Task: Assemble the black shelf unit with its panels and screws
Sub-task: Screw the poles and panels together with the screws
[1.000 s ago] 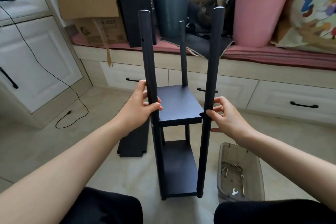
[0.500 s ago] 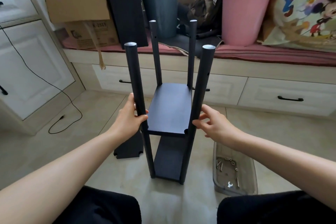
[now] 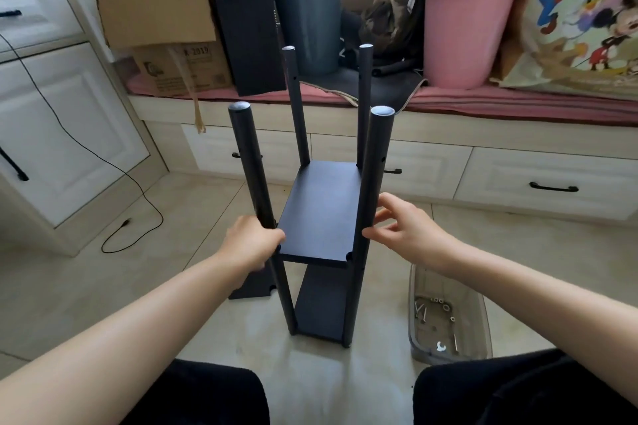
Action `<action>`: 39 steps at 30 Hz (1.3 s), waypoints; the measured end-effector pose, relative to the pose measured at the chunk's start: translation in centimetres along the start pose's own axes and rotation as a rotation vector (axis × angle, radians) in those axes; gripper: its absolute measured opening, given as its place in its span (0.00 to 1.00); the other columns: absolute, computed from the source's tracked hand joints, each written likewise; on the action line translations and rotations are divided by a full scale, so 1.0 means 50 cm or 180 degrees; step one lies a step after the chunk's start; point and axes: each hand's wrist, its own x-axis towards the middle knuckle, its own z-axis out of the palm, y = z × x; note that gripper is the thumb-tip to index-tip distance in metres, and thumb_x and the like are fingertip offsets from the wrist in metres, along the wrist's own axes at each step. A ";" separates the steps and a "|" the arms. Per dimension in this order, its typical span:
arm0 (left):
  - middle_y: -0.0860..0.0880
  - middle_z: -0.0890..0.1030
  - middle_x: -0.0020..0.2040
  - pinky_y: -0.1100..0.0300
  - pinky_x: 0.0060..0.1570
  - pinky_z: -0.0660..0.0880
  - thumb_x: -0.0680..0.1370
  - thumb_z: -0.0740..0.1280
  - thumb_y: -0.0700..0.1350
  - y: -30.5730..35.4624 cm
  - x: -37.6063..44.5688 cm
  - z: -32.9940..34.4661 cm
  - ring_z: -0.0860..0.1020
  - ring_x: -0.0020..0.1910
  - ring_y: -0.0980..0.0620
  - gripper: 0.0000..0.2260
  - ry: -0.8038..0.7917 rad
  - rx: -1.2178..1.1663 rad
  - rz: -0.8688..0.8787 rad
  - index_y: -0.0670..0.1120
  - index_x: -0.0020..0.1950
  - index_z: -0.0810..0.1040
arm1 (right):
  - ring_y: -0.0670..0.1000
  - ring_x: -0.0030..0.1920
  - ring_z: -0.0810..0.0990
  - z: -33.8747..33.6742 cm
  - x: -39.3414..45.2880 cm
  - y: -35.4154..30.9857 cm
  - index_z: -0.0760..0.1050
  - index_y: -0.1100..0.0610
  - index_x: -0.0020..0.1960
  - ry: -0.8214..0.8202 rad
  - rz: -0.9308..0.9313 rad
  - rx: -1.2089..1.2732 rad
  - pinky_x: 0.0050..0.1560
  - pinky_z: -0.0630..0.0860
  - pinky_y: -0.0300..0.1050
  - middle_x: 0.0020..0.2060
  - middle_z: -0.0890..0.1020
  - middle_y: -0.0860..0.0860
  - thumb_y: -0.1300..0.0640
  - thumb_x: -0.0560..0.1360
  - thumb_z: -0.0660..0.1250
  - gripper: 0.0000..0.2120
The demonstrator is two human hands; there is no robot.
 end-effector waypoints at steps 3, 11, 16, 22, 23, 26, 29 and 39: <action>0.44 0.79 0.50 0.54 0.42 0.81 0.78 0.68 0.41 -0.006 -0.027 0.039 0.82 0.46 0.46 0.09 -0.0812 0.0463 -0.0397 0.41 0.54 0.72 | 0.48 0.46 0.83 -0.002 -0.004 -0.004 0.73 0.47 0.58 -0.0007 -0.0051 0.0024 0.43 0.79 0.42 0.49 0.81 0.44 0.55 0.78 0.69 0.10; 0.49 0.73 0.70 0.52 0.69 0.70 0.77 0.67 0.40 -0.016 -0.007 0.164 0.67 0.72 0.48 0.28 -0.0452 0.2315 0.2479 0.48 0.77 0.65 | 0.47 0.46 0.84 -0.009 -0.008 -0.009 0.74 0.47 0.55 0.0102 -0.0354 -0.0019 0.42 0.77 0.34 0.49 0.81 0.45 0.55 0.79 0.67 0.06; 0.52 0.41 0.83 0.31 0.74 0.50 0.78 0.69 0.39 -0.029 0.062 0.167 0.38 0.80 0.40 0.45 -0.0775 0.3535 0.2247 0.52 0.82 0.39 | 0.49 0.48 0.84 -0.015 -0.005 -0.021 0.74 0.51 0.60 0.0103 -0.0540 0.0162 0.52 0.81 0.53 0.51 0.81 0.48 0.57 0.79 0.67 0.10; 0.52 0.37 0.82 0.23 0.69 0.54 0.79 0.63 0.34 -0.009 0.089 0.153 0.39 0.79 0.33 0.44 -0.0867 0.3509 0.1815 0.58 0.81 0.36 | 0.46 0.48 0.83 -0.013 -0.004 -0.021 0.75 0.50 0.62 0.0141 -0.0611 -0.0033 0.51 0.82 0.49 0.51 0.82 0.47 0.58 0.77 0.70 0.14; 0.52 0.37 0.82 0.23 0.69 0.54 0.80 0.63 0.34 -0.009 0.089 0.157 0.40 0.79 0.33 0.44 -0.0862 0.3505 0.1801 0.58 0.81 0.36 | 0.45 0.47 0.84 -0.013 -0.004 -0.021 0.74 0.50 0.62 0.0152 -0.0623 -0.0085 0.52 0.82 0.47 0.50 0.82 0.46 0.57 0.77 0.70 0.15; 0.51 0.36 0.82 0.23 0.68 0.51 0.81 0.61 0.33 -0.006 0.085 0.167 0.39 0.79 0.31 0.43 -0.0900 0.3478 0.1710 0.57 0.81 0.35 | 0.44 0.46 0.85 -0.016 -0.004 -0.025 0.74 0.52 0.62 0.0130 -0.0638 -0.0169 0.52 0.81 0.45 0.51 0.82 0.46 0.58 0.78 0.69 0.14; 0.51 0.35 0.82 0.23 0.68 0.49 0.81 0.60 0.32 -0.002 0.083 0.165 0.38 0.78 0.31 0.43 -0.0911 0.3486 0.1644 0.57 0.81 0.34 | 0.44 0.45 0.85 -0.014 -0.005 -0.032 0.75 0.55 0.60 0.0129 -0.0671 -0.0232 0.51 0.81 0.46 0.50 0.83 0.46 0.60 0.78 0.69 0.12; 0.53 0.34 0.81 0.23 0.68 0.51 0.81 0.62 0.35 -0.007 0.096 0.171 0.38 0.79 0.32 0.44 -0.0937 0.3560 0.1567 0.59 0.80 0.32 | 0.52 0.45 0.85 -0.005 -0.001 -0.032 0.74 0.56 0.61 0.0111 -0.0815 -0.0278 0.52 0.81 0.53 0.51 0.82 0.52 0.61 0.78 0.68 0.13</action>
